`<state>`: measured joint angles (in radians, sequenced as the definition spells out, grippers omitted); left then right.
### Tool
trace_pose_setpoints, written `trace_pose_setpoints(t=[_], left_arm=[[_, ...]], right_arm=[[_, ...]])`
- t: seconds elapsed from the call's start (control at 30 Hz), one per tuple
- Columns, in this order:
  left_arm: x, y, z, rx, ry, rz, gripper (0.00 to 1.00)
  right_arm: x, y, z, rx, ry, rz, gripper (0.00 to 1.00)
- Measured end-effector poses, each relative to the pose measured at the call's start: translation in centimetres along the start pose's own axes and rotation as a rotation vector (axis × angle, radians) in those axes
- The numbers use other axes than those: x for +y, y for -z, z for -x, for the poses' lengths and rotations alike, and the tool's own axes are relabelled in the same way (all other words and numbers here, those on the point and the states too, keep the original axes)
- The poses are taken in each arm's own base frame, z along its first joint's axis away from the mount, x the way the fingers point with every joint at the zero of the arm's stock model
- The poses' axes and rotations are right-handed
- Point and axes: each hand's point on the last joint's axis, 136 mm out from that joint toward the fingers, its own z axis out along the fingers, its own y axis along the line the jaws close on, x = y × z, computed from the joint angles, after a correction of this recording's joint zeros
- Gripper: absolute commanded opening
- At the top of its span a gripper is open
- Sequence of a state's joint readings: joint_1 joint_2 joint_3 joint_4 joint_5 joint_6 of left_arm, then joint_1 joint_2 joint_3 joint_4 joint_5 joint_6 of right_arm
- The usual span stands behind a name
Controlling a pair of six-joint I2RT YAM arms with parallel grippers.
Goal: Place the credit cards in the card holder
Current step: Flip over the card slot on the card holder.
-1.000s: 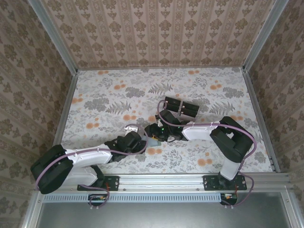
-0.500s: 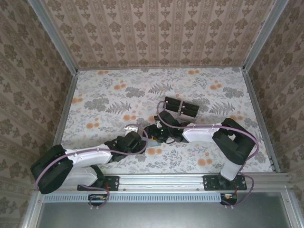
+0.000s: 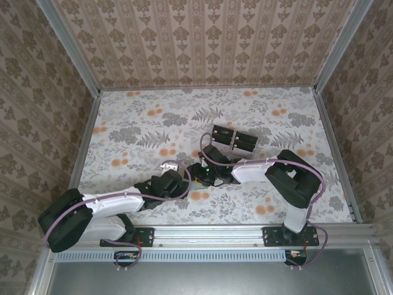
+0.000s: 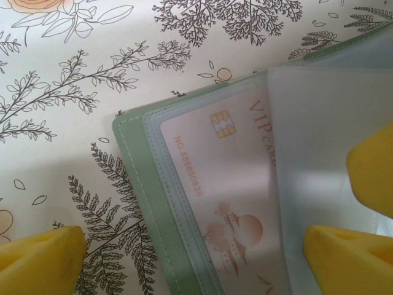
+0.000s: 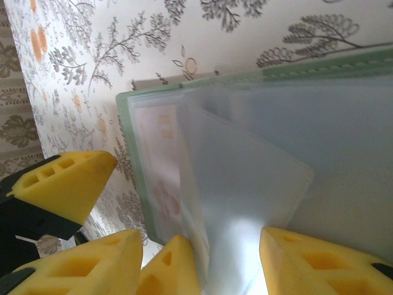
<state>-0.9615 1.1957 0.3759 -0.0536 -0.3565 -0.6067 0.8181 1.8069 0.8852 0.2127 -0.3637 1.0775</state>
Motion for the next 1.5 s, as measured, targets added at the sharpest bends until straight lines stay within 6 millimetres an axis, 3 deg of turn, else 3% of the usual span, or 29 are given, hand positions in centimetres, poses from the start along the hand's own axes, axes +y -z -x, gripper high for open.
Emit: trace_pose_setpoints(t=[0.43,0.77,1.2,1.5], left_arm=[[0.1,0.5,0.2,-0.007,0.003,-0.004,1.00],[0.3,3.1,2.3,-0.096,0.039,-0.042,1.00],[2.0,6.1,3.7,-0.202,0.108,-0.035,1.00],[3.8,5.9,2.9,-0.197,0.164,0.012,1.00]], right_arm=[[2.5,0.2,1.1,-0.015,0.026,0.045,0.54],[4.6,0.2,2.0,-0.013,0.062,0.061,0.55],[5.2,-1.7,1.9,0.051,0.094,0.022,0.55],[4.8,-0.9,1.7,0.062,0.149,0.006,0.55]])
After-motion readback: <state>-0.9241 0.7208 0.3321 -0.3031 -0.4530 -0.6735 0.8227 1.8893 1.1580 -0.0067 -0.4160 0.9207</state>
